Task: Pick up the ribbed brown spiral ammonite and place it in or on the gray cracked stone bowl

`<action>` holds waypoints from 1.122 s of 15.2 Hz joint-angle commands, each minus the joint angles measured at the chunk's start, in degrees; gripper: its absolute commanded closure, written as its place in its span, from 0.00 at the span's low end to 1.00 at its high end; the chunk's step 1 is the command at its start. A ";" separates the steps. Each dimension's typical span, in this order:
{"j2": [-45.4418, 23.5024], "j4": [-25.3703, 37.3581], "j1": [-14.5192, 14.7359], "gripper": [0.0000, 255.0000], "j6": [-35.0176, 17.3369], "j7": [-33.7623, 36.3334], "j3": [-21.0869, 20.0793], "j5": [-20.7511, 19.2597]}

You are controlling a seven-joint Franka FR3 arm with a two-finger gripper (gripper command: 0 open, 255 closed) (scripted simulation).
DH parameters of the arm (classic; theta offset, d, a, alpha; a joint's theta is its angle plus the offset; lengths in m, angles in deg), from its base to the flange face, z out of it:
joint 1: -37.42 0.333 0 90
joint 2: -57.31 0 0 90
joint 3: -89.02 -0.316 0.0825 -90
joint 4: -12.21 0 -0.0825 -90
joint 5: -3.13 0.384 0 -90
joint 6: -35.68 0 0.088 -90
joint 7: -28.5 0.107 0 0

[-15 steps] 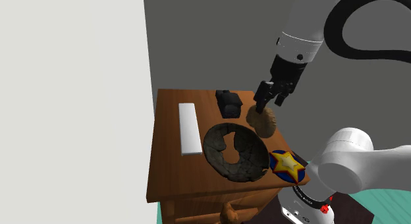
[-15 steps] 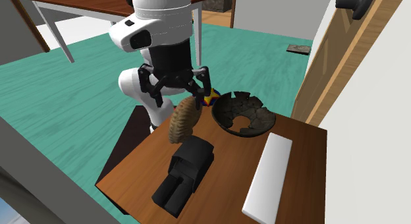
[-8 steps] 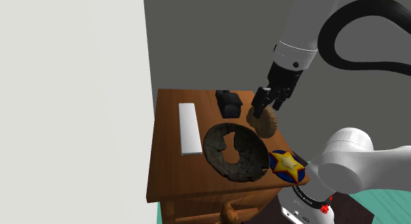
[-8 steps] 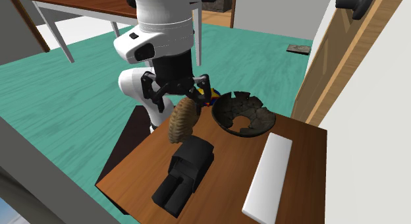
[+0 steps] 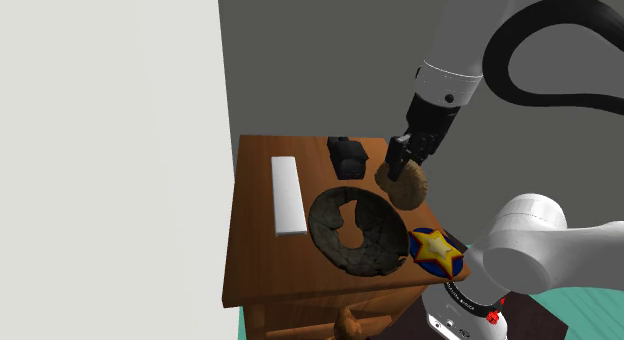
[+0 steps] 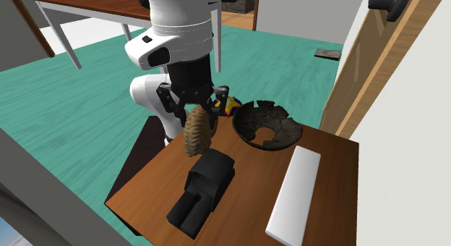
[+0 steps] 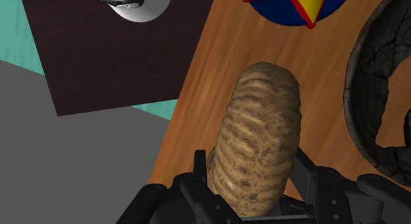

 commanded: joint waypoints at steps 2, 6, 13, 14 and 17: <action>-0.03 -0.04 -0.01 1.00 0.00 0.00 -0.01 -0.01; -0.22 0.81 -0.09 1.00 0.66 0.03 0.13 -0.16; -2.01 7.12 -0.56 1.00 5.17 0.33 0.99 -1.05; -2.30 8.05 -0.62 1.00 5.81 0.37 1.10 -1.16; -3.23 10.88 -0.81 1.00 7.71 0.52 1.40 -1.49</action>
